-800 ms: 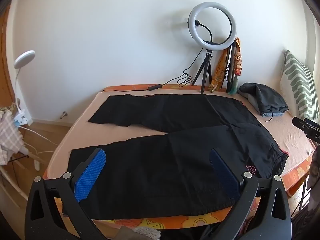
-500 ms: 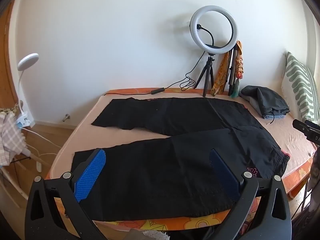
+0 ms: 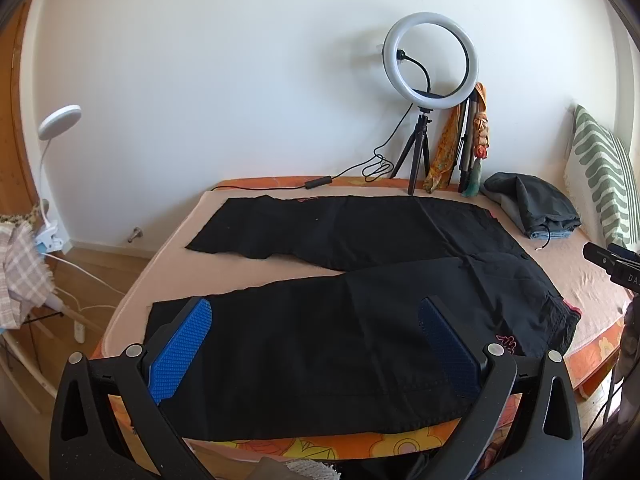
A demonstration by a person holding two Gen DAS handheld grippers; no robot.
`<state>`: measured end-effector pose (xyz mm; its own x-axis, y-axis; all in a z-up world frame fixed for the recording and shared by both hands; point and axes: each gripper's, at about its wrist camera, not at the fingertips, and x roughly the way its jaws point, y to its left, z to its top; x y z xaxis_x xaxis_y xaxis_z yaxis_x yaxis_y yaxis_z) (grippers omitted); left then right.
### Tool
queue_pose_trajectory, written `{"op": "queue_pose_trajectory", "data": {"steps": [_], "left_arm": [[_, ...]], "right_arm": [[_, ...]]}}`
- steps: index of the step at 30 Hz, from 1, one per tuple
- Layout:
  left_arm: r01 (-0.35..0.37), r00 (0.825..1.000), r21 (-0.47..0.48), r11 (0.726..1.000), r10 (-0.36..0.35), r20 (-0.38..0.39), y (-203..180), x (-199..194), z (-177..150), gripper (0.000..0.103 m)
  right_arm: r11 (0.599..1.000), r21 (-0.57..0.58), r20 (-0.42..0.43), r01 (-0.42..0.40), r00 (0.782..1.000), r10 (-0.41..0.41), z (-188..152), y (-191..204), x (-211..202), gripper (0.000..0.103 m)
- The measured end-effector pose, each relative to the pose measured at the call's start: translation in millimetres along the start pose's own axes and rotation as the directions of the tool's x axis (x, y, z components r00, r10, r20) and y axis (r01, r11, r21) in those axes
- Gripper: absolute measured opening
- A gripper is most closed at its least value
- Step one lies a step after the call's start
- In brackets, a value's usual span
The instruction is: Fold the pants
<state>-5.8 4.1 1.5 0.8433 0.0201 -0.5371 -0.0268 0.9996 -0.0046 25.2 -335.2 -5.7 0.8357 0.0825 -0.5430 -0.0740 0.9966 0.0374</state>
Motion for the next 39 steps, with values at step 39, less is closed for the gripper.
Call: {"op": "queue_pose_trajectory", "data": {"steps": [39], "left_arm": [[-0.002, 1.000, -0.003, 1.000, 0.002, 0.002, 1.1, -2.4, 0.2, 0.103]], "right_arm": [[1.000, -0.018, -0.002, 0.012, 1.000, -0.012, -3.5, 1.8, 1.7, 0.103]]}}
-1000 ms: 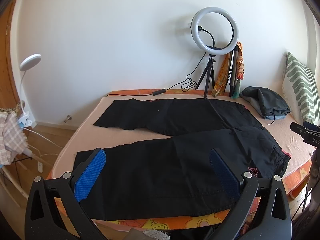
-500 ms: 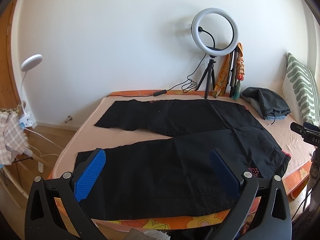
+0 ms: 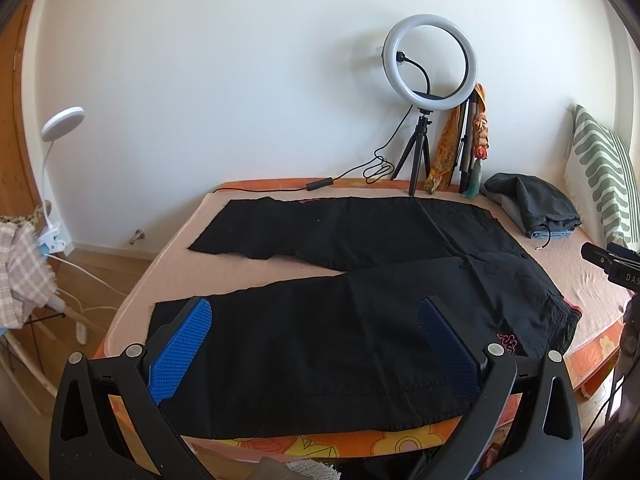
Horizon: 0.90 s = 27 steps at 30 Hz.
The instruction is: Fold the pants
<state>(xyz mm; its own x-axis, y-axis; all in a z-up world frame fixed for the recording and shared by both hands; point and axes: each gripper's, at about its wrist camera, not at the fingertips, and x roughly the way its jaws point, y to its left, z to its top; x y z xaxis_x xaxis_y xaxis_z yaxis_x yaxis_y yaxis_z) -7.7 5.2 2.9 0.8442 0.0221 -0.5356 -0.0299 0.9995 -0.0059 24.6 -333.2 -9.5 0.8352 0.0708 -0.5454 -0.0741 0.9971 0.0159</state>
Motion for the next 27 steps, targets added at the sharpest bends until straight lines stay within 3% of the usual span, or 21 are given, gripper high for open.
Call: {"op": "queue_pose_trajectory", "data": {"steps": [27], "left_arm": [[-0.011, 1.000, 0.004, 1.000, 0.011, 0.004, 1.5, 1.7, -3.5, 0.103]], "right_arm": [[1.000, 0.001, -0.001, -0.002, 1.000, 0.002, -0.1, 2.1, 0.2, 0.103]]}}
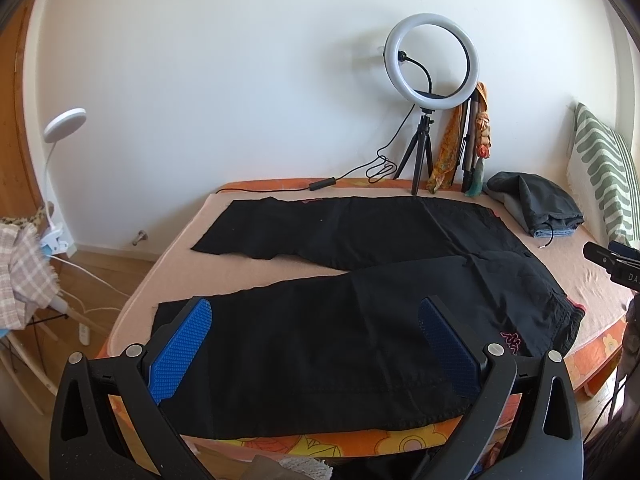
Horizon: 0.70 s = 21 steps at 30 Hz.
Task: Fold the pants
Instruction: 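Grasp the waistband of the black trousers with the right gripper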
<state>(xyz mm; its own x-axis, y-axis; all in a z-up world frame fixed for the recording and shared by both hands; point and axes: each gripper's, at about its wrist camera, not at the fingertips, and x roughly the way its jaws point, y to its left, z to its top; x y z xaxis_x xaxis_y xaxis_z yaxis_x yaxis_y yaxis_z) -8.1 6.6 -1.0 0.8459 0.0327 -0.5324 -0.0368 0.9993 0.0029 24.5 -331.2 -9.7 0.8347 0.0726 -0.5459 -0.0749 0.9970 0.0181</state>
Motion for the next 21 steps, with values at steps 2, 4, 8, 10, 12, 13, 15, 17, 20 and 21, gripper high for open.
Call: {"op": "queue_pose_trajectory", "data": {"steps": [2, 4, 8, 10, 12, 13, 15, 17, 20, 21], "left_arm": [[0.008, 1.000, 0.001, 1.000, -0.008, -0.005, 0, 1, 0, 0.103], [0.019, 1.000, 0.011, 1.000, -0.019, -0.015, 0, 3, -1, 0.103], [0.015, 1.000, 0.025, 1.000, -0.015, -0.020, 4, 5, -5, 0.103], [0.012, 0.999, 0.028, 1.000, -0.011, -0.034, 9, 8, -8, 0.103], [0.013, 0.999, 0.019, 1.000, -0.012, -0.047, 15, 12, -12, 0.103], [0.020, 0.998, 0.017, 1.000, -0.019, -0.051, 19, 14, -14, 0.103], [0.038, 0.998, 0.020, 0.999, -0.037, -0.058, 25, 17, -18, 0.103], [0.051, 0.996, 0.022, 0.998, -0.049, -0.077, 29, 20, -21, 0.103], [0.066, 0.992, 0.032, 0.997, -0.062, -0.108, 31, 26, -24, 0.103], [0.079, 0.990, 0.035, 0.996, -0.074, -0.123, 31, 28, -26, 0.103]], "right_arm": [[1.000, -0.002, 0.000, -0.001, 1.000, 0.001, 0, 2, 0, 0.103], [1.000, -0.006, -0.002, -0.008, 1.000, 0.008, 0, 5, 1, 0.103], [0.999, -0.024, -0.007, -0.033, 0.999, 0.033, -3, 11, 1, 0.103], [0.998, -0.033, -0.015, -0.052, 0.999, 0.052, -5, 12, 2, 0.103], [0.996, -0.045, -0.035, -0.080, 0.996, 0.079, -9, 13, 5, 0.103], [0.994, -0.052, -0.046, -0.092, 0.995, 0.090, -12, 14, 8, 0.103], [0.989, -0.070, -0.078, -0.127, 0.990, 0.121, -18, 18, 13, 0.103], [0.984, -0.080, -0.111, -0.160, 0.982, 0.151, -26, 21, 18, 0.103], [0.974, -0.072, -0.143, -0.215, 0.969, 0.203, -38, 23, 25, 0.103], [0.971, -0.073, -0.149, -0.229, 0.965, 0.216, -42, 23, 26, 0.103]]}}
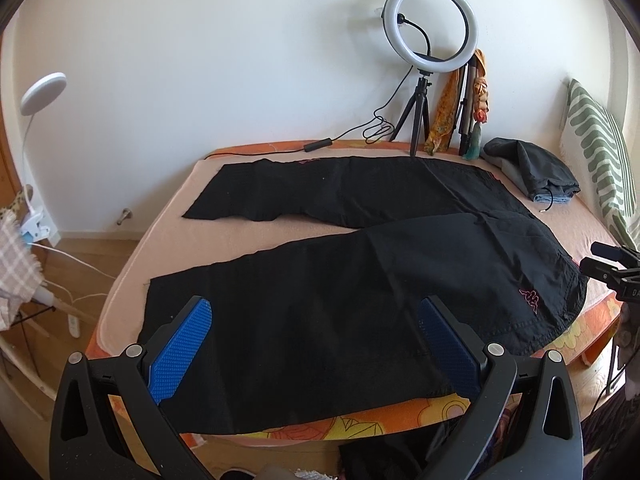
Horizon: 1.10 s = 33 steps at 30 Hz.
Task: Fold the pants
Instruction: 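Grasp the waistband of the black trousers with the right gripper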
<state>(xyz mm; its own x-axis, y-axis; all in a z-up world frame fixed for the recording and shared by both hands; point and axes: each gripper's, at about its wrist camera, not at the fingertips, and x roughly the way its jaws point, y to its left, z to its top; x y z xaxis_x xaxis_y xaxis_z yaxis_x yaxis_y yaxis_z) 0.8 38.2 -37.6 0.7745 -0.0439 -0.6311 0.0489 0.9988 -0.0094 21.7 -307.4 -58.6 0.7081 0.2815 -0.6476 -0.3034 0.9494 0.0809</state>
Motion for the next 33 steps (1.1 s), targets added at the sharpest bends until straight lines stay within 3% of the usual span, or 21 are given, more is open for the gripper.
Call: {"op": "queue_pose_trajectory", "data": {"steps": [4, 9, 13, 16, 19, 21, 24, 29, 32, 33], "left_arm": [[0.063, 0.996, 0.007, 0.998, -0.062, -0.071, 0, 9, -3, 0.103], [0.034, 0.996, 0.071, 0.997, -0.028, -0.087, 2, 12, -2, 0.102], [0.072, 0.984, 0.007, 0.997, -0.070, -0.162, 15, 23, -7, 0.102], [0.081, 0.976, -0.019, 0.997, -0.083, -0.199, 19, 32, -13, 0.101], [0.086, 0.974, 0.017, 0.996, -0.080, -0.214, 15, 36, -18, 0.088], [0.128, 0.972, 0.033, 0.991, -0.118, -0.205, 14, 35, -21, 0.081], [0.157, 0.968, 0.056, 0.986, -0.143, -0.207, 11, 33, -22, 0.081], [0.184, 0.963, 0.139, 0.973, -0.150, -0.223, 2, 31, -22, 0.081], [0.207, 0.957, 0.164, 0.964, -0.165, -0.238, 1, 30, -23, 0.081], [0.214, 0.955, 0.167, 0.962, -0.171, -0.242, 1, 30, -23, 0.081]], "right_arm": [[0.999, -0.053, 0.005, -0.003, 1.000, 0.003, -13, 2, 2, 0.103], [0.989, -0.145, -0.068, -0.012, 0.998, 0.003, -21, -4, -1, 0.103], [0.968, -0.252, -0.134, -0.008, 0.991, -0.027, -33, 0, -1, 0.098], [0.951, -0.306, -0.194, -0.040, 0.981, -0.021, -46, 4, 3, 0.085], [0.923, -0.383, -0.225, -0.047, 0.973, -0.043, -60, 13, 7, 0.074], [0.899, -0.435, -0.233, -0.047, 0.971, -0.062, -66, 19, 10, 0.069], [0.880, -0.474, -0.238, -0.034, 0.967, -0.091, -69, 25, 17, 0.058], [0.856, -0.517, -0.221, -0.023, 0.969, -0.107, -69, 30, 23, 0.053], [0.860, -0.508, -0.228, -0.049, 0.971, -0.079, -67, 30, 24, 0.028], [0.864, -0.500, -0.229, -0.056, 0.971, -0.069, -66, 30, 23, 0.025]]}}
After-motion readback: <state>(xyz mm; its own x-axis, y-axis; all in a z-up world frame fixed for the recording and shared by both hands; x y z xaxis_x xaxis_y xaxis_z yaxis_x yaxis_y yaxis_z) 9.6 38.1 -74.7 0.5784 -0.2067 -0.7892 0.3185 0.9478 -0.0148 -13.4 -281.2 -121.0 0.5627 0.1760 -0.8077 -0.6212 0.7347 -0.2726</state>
